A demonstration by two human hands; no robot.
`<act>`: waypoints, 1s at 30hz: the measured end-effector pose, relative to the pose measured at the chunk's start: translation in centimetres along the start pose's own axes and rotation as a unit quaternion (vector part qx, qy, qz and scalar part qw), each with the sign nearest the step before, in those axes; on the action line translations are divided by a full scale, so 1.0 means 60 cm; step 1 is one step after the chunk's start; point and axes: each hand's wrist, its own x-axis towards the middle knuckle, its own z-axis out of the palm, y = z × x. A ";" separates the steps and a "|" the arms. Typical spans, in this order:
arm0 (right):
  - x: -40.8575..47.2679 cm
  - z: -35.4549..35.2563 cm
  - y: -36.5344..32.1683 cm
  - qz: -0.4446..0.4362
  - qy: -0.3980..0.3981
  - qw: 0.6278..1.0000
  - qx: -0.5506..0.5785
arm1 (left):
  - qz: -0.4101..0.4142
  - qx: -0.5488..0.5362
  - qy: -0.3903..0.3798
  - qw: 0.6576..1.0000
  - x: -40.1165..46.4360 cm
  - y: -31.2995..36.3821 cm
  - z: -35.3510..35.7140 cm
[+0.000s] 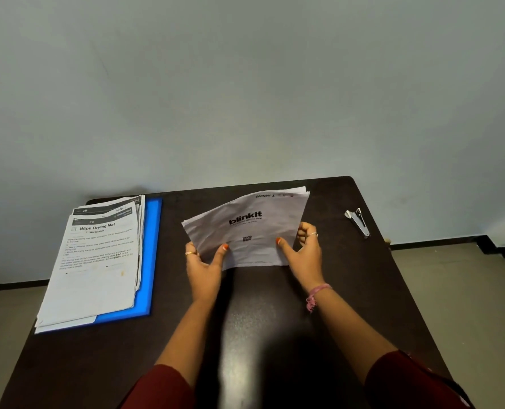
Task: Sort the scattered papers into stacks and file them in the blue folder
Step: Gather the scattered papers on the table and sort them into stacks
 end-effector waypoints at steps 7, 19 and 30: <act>-0.008 0.000 0.005 -0.043 -0.036 0.998 -0.012 | -0.028 0.040 -0.013 0.999 -0.002 -0.017 0.013; -0.005 -0.005 0.037 -0.020 -0.075 0.995 -0.059 | -0.072 0.067 0.014 0.995 -0.012 -0.031 0.031; -0.002 0.021 0.025 -0.032 -0.048 0.994 -0.093 | -0.077 0.085 0.014 0.993 0.017 -0.031 -0.010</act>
